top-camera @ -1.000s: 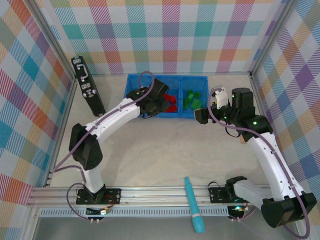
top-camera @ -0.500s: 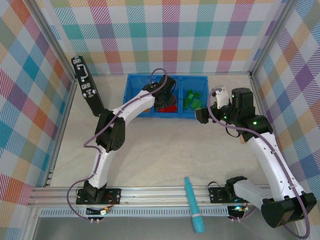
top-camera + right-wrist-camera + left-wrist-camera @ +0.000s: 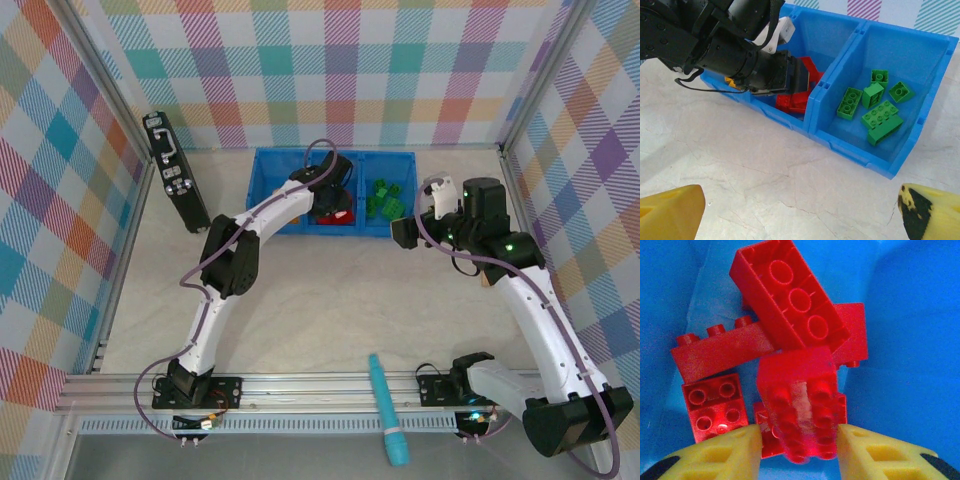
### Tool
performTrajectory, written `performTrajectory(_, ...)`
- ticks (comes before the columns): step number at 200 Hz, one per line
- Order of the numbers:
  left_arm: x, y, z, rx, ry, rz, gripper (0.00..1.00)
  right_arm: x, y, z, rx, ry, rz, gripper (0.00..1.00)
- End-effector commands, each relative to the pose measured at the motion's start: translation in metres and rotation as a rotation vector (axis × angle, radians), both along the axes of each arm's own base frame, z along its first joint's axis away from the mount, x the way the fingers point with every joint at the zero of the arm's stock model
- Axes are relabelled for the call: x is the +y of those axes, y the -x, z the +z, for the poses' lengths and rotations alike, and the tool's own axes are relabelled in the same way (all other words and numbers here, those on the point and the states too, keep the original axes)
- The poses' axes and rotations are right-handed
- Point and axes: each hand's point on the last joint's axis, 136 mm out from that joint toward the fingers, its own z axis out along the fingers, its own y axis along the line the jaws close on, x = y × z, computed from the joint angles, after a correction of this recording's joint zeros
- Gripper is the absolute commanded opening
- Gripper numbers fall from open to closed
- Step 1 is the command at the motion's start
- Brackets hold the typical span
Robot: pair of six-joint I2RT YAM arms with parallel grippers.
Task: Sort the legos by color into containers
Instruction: Place the lego in the container, then reset both arms
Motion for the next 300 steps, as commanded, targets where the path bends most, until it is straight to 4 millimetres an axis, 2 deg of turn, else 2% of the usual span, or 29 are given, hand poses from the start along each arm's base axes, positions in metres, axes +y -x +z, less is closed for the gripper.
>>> performTrajectory(1, 0.000, -0.007, 0.032, -0.058, 0.004, -0.028, 0.49, -0.001, 0.004, 0.000, -0.015, 0.018, 0.008, 0.99)
performTrajectory(34, 0.013, -0.007, 0.090, -0.177, -0.036, -0.051, 0.53, 0.000, 0.000, 0.000, -0.008, 0.013, 0.006, 0.99)
performTrajectory(77, 0.045, 0.005, 0.198, -0.425, -0.124, -0.102, 0.57, -0.001, -0.016, 0.003, -0.040, 0.028, -0.017, 0.99)
performTrajectory(112, 0.098, 0.036, 0.273, -0.601, -0.280, -0.093, 0.63, -0.024, -0.033, 0.026, -0.159, 0.168, -0.095, 0.99)
performTrajectory(124, 0.118, 0.053, 0.293, -0.661, -0.310, -0.103, 0.66, -0.025, -0.036, 0.034, -0.201, 0.172, -0.101, 0.99)
performTrajectory(134, 0.135, 0.066, 0.300, -0.702, -0.328, -0.117, 0.70, -0.025, -0.038, 0.037, -0.220, 0.164, -0.107, 0.99)
performTrajectory(142, 0.147, 0.078, 0.300, -0.727, -0.324, -0.138, 0.74, -0.025, -0.040, 0.038, -0.228, 0.154, -0.114, 0.99)
performTrajectory(161, 0.185, 0.104, 0.286, -0.778, -0.342, -0.128, 0.81, -0.024, -0.045, 0.031, -0.234, 0.133, -0.132, 0.99)
performTrajectory(167, 0.197, 0.112, 0.275, -0.790, -0.361, -0.122, 0.83, -0.025, -0.046, 0.030, -0.237, 0.126, -0.144, 0.99)
performTrajectory(196, 0.249, 0.144, 0.251, -0.867, -0.431, -0.008, 0.88, -0.036, -0.053, 0.026, -0.294, 0.123, -0.223, 0.99)
performTrajectory(213, 0.284, 0.154, 0.231, -0.831, -0.492, 0.116, 1.00, -0.039, -0.055, 0.016, -0.284, 0.150, -0.234, 0.99)
performTrajectory(246, 0.312, 0.154, 0.184, -0.814, -0.502, 0.209, 1.00, -0.044, -0.064, -0.004, -0.237, 0.223, -0.243, 0.99)
performTrajectory(277, 0.339, 0.142, 0.125, -0.758, -0.514, 0.275, 1.00, -0.044, -0.068, -0.005, -0.242, 0.224, -0.244, 0.99)
performTrajectory(300, 0.350, 0.133, 0.091, -0.758, -0.460, 0.303, 1.00, -0.046, -0.069, -0.008, -0.235, 0.233, -0.255, 0.99)
